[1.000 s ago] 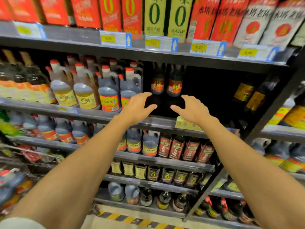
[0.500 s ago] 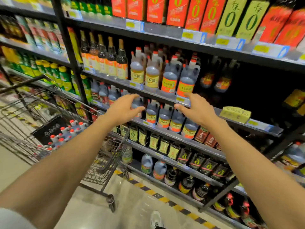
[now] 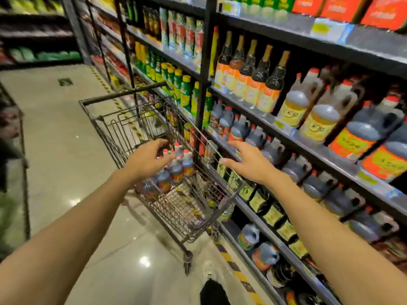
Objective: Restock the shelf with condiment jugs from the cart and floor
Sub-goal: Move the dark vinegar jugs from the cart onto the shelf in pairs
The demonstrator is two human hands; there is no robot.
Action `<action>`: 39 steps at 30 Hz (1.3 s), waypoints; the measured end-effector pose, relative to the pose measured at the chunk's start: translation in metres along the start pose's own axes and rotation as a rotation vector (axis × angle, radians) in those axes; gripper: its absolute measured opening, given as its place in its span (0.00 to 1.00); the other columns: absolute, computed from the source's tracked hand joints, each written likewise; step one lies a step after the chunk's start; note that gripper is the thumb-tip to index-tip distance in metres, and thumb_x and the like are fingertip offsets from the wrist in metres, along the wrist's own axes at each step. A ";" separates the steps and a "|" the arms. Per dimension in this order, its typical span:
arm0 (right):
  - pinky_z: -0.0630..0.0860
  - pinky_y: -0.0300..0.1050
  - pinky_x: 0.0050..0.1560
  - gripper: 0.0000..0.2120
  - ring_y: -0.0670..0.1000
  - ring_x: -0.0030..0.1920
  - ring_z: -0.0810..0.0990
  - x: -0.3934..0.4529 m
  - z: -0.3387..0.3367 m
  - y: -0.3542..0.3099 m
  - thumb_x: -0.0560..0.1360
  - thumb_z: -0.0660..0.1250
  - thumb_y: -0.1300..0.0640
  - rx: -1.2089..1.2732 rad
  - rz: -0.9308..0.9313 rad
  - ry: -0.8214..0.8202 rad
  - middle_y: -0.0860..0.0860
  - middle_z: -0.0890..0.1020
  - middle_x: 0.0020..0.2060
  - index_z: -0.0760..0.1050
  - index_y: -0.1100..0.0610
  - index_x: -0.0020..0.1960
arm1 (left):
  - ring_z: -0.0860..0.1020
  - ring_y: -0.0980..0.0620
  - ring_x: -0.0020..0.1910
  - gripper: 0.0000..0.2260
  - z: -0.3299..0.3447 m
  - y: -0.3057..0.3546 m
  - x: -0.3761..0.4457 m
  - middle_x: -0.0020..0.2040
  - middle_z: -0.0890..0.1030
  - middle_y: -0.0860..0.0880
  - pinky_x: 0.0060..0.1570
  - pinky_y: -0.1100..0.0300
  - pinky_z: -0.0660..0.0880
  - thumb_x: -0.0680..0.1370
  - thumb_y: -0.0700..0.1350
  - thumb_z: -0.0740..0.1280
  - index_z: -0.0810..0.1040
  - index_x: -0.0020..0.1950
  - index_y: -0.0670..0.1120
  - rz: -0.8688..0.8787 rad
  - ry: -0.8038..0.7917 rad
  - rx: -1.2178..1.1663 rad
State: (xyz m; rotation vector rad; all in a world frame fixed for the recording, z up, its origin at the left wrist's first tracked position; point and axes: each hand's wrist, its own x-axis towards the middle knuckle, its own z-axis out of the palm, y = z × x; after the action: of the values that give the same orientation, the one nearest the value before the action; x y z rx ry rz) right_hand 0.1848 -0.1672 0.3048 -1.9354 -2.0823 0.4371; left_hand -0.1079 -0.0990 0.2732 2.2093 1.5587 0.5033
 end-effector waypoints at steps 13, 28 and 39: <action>0.71 0.57 0.68 0.36 0.54 0.72 0.71 0.301 0.128 0.011 0.74 0.68 0.37 0.023 -0.347 -0.390 0.51 0.73 0.72 0.66 0.52 0.76 | 0.76 0.44 0.63 0.28 0.079 -0.119 0.152 0.67 0.78 0.42 0.62 0.53 0.72 0.76 0.56 0.71 0.72 0.72 0.44 -0.398 -0.111 0.009; 0.72 0.58 0.63 0.31 0.61 0.69 0.72 0.454 0.347 0.031 0.77 0.67 0.41 -0.260 -0.657 -0.570 0.57 0.75 0.69 0.67 0.56 0.74 | 0.78 0.41 0.61 0.26 0.198 -0.253 0.243 0.65 0.75 0.43 0.58 0.45 0.78 0.77 0.56 0.69 0.68 0.70 0.46 -0.629 -0.379 0.308; 0.73 0.56 0.54 0.17 0.62 0.60 0.77 0.458 0.417 0.035 0.78 0.64 0.57 -0.337 -0.724 -0.557 0.58 0.80 0.59 0.72 0.57 0.66 | 0.76 0.37 0.63 0.20 0.249 -0.284 0.255 0.67 0.72 0.37 0.62 0.47 0.75 0.79 0.43 0.67 0.70 0.69 0.38 -0.700 -0.514 0.292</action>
State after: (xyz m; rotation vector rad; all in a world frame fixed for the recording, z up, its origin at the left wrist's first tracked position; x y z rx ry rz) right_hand 0.0192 0.2748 -0.0977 -1.1027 -3.1793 0.5123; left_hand -0.1314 0.2029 -0.0674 1.5987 2.0078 -0.4838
